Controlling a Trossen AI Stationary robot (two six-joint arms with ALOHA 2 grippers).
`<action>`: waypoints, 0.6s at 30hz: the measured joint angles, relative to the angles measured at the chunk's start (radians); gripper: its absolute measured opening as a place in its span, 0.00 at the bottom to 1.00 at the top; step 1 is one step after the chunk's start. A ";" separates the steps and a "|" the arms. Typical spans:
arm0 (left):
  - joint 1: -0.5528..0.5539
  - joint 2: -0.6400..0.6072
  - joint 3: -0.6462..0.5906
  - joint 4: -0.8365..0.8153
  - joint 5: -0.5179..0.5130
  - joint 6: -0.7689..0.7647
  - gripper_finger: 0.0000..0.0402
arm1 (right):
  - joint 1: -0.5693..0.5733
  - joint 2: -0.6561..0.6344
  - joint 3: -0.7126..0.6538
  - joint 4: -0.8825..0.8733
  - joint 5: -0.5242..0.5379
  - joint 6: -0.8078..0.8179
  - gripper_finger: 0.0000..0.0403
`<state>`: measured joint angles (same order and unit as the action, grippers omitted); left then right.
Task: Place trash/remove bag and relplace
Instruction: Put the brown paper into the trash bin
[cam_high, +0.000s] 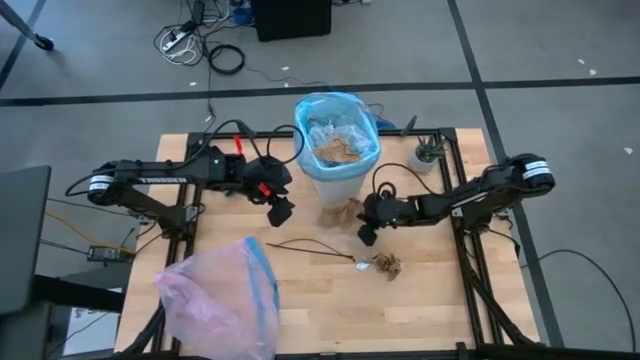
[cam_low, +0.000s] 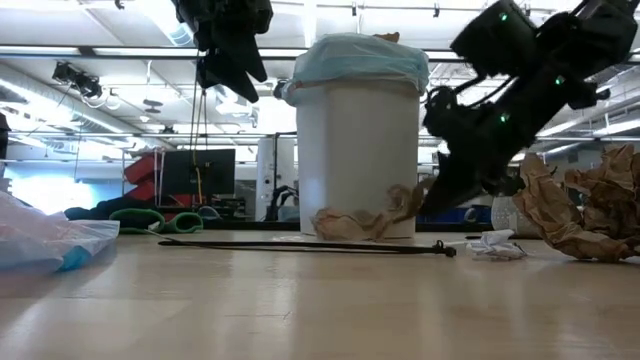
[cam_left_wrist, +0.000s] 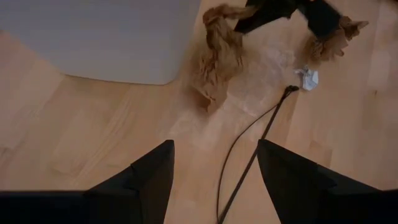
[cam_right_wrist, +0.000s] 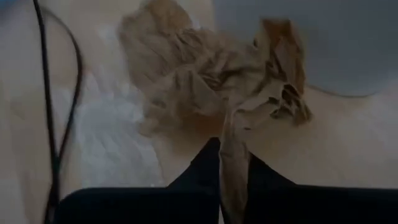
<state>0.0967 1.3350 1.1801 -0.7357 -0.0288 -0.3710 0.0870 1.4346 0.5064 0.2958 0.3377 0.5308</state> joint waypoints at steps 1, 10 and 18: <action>0.000 0.000 0.000 0.001 0.000 0.000 0.59 | 0.004 -0.021 0.000 -0.002 -0.002 0.001 0.01; 0.000 -0.084 0.000 0.015 -0.030 -0.008 0.59 | 0.101 -0.261 0.020 -0.018 0.014 -0.011 0.00; 0.010 -0.251 0.001 0.145 -0.106 0.017 0.59 | 0.117 -0.439 0.135 -0.015 -0.208 -0.108 0.00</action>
<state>0.1070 1.0837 1.1812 -0.5910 -0.1352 -0.3542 0.2039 0.9957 0.6414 0.2809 0.1296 0.4232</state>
